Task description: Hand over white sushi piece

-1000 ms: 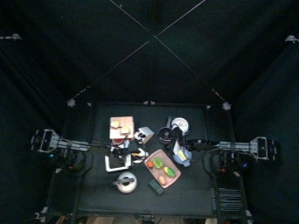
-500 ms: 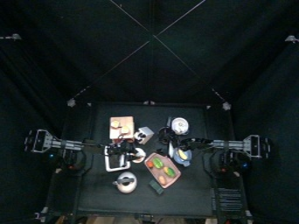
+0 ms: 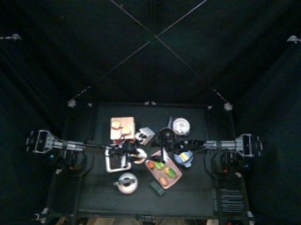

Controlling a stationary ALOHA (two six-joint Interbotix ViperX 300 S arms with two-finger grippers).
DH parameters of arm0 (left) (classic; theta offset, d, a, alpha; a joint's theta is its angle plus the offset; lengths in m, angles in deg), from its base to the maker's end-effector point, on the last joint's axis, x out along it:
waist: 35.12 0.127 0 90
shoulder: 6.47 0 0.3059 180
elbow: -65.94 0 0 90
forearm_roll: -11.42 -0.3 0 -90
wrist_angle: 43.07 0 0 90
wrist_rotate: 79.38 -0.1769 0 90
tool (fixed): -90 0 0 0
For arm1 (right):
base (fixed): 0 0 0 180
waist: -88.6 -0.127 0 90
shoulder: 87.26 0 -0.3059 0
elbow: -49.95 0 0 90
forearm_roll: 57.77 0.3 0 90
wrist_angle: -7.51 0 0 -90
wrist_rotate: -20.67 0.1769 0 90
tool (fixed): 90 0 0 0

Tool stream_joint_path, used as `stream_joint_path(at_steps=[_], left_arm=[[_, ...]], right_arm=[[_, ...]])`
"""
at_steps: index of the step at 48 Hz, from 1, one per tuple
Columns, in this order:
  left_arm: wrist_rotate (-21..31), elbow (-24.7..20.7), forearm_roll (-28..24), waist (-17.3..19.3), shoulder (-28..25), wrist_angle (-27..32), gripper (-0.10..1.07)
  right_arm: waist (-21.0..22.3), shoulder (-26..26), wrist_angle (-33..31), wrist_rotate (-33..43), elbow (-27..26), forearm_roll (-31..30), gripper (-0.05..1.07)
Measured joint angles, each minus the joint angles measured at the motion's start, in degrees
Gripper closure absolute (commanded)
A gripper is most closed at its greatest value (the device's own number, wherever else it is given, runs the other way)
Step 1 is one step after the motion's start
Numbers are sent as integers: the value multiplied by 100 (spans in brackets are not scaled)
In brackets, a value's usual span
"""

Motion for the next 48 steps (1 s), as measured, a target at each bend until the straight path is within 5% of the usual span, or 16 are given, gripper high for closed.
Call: stream_joint_path(at_steps=[48], left_arm=[[0, 9, 9, 62, -105, -44, 40]], right_arm=[[-53, 501, 0, -9, -325, -70, 9]])
